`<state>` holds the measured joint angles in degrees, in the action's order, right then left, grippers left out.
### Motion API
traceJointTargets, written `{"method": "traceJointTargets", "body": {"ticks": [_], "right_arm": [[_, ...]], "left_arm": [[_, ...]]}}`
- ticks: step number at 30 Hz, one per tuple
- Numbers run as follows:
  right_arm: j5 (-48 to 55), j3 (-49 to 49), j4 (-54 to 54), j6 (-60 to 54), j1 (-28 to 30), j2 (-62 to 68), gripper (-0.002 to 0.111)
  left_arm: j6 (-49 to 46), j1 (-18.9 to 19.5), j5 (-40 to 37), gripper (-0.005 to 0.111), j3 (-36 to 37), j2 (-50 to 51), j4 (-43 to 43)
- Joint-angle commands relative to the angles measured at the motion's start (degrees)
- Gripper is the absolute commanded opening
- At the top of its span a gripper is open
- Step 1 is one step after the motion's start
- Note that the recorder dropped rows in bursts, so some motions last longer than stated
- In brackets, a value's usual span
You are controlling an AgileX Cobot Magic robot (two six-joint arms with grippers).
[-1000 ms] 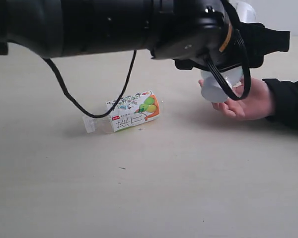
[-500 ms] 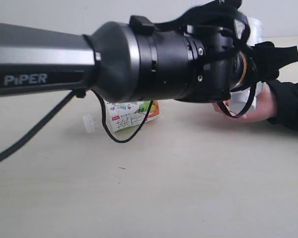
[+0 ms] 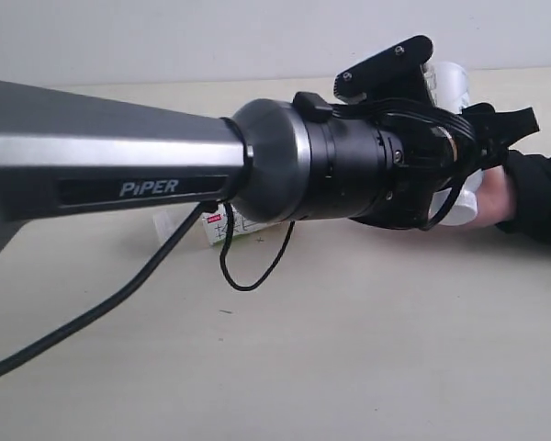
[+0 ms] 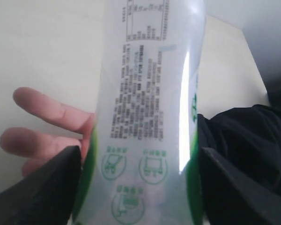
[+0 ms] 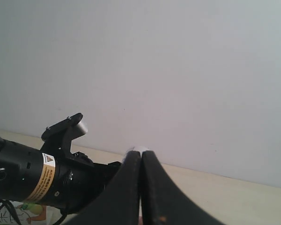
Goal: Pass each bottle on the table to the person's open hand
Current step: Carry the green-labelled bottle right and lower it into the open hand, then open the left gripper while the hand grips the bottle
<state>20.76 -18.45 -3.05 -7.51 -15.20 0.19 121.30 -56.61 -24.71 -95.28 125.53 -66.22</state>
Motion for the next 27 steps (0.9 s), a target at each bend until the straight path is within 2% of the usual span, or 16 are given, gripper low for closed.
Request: {"method": "traceJointTargets", "body": {"ticks": [1, 4, 11, 17, 24, 27], "right_arm": [[-0.24, 0.26, 0.1, 0.04, 0.22, -0.19, 0.0], [-0.34, 0.26, 0.1, 0.04, 0.22, -0.19, 0.0], [-0.34, 0.26, 0.22, 0.04, 0.22, -0.19, 0.0], [-0.34, 0.26, 0.22, 0.04, 0.22, -0.19, 0.0], [-0.34, 0.26, 0.1, 0.04, 0.22, -0.19, 0.0], [-0.34, 0.26, 0.1, 0.04, 0.22, -0.19, 0.0]], "left_arm": [[0.34, -1.79, -6.69, 0.0, -3.19, 0.07, 1.06], [0.34, -3.0, -11.31, 0.0, -5.58, 0.16, 1.15], [0.34, -5.14, -13.34, 0.0, -11.37, 3.69, 1.98], [0.34, -7.01, -20.03, 0.0, -14.54, 8.43, 1.98], [0.34, -7.01, -20.13, 0.0, -19.89, 13.74, 1.97], [0.34, -5.95, -20.14, 0.0, -19.94, 14.06, 4.11]]}}
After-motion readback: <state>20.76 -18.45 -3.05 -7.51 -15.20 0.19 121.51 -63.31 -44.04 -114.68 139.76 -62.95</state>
